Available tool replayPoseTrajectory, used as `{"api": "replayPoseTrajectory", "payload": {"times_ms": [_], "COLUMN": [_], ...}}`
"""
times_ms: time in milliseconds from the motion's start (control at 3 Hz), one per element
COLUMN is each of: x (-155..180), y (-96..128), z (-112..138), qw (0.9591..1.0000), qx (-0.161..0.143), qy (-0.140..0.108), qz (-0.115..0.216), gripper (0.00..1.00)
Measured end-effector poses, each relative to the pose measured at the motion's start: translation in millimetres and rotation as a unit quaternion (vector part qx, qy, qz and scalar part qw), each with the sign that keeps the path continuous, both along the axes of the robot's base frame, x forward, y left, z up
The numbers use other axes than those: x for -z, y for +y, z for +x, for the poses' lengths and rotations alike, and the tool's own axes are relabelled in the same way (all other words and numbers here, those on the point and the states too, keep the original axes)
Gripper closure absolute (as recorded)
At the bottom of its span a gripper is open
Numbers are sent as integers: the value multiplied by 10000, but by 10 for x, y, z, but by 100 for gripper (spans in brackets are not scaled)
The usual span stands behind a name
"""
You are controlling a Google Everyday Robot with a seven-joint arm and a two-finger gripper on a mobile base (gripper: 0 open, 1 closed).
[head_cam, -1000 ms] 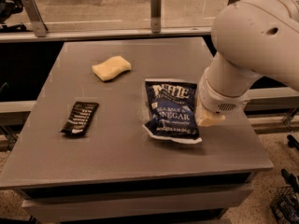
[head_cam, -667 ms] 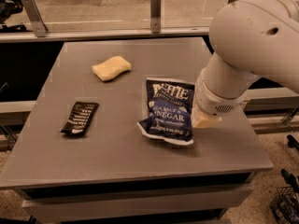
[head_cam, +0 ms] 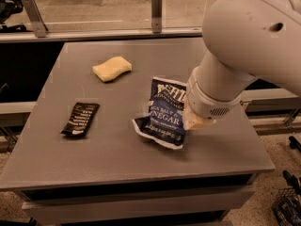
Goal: Move blue chip bag near rxbar chocolate
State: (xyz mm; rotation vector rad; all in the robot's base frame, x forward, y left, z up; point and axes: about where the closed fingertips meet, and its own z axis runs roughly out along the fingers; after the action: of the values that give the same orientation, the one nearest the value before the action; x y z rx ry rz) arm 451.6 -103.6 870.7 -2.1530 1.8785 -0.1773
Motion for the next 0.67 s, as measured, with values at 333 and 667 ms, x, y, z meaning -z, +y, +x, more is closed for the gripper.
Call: {"api": "replayPoseTrajectory", "payload": {"times_ms": [333,667], "x": [-50,-70], "y": [67,96], "z": [-46,-65], "qw": [9999,9998], "qx": [-122,-173], "qy": [-53,-74], "qz": [-5,-8], "gripper": [100,100]}}
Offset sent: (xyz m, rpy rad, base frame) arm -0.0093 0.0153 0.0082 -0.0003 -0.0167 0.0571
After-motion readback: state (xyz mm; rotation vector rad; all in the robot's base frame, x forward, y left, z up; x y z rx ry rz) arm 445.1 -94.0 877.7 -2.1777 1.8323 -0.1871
